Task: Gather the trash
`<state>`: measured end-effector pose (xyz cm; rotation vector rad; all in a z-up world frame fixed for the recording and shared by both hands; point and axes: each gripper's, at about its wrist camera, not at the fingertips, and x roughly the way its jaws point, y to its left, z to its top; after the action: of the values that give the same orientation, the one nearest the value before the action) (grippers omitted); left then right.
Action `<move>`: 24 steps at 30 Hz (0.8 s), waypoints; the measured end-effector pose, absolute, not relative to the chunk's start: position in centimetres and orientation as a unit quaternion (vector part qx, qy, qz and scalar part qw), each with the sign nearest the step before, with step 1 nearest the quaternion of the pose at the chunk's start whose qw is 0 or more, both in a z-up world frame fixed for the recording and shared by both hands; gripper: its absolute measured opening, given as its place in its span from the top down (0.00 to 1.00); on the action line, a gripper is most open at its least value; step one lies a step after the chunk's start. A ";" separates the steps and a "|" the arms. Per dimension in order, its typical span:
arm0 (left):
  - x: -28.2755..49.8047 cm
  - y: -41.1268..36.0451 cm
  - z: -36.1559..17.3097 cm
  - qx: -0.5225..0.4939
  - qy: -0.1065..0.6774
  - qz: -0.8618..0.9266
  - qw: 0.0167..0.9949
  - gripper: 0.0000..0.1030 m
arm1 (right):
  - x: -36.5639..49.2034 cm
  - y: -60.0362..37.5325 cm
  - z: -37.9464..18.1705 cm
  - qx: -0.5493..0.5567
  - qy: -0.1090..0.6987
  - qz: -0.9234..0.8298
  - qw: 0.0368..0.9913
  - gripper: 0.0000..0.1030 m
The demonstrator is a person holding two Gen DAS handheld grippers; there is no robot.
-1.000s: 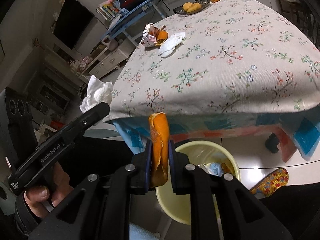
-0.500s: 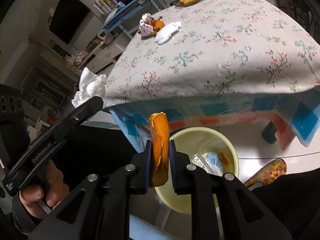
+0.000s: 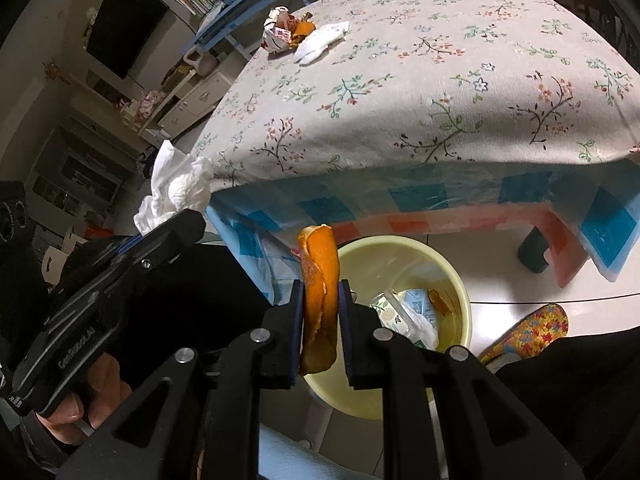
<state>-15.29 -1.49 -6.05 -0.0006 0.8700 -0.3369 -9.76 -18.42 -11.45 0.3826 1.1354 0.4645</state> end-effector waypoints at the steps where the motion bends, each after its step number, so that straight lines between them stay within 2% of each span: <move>1: -15.3 -1.5 -6.1 0.000 0.420 -0.163 0.893 0.88 | -9.8 -18.4 -11.5 0.178 0.530 0.216 0.801 0.82; 15: -15.5 -2.2 -7.1 0.011 0.442 -0.176 0.879 0.88 | -9.8 -18.1 -12.0 0.168 0.548 0.210 0.792 0.81; 24: -15.7 -2.5 -7.8 0.019 0.459 -0.185 0.869 0.88 | -9.9 -18.0 -12.1 0.161 0.553 0.207 0.791 0.69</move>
<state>-15.75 -2.53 -7.81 0.0401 0.9608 -0.3875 -9.85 -18.03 -12.05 0.3456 1.1899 0.4458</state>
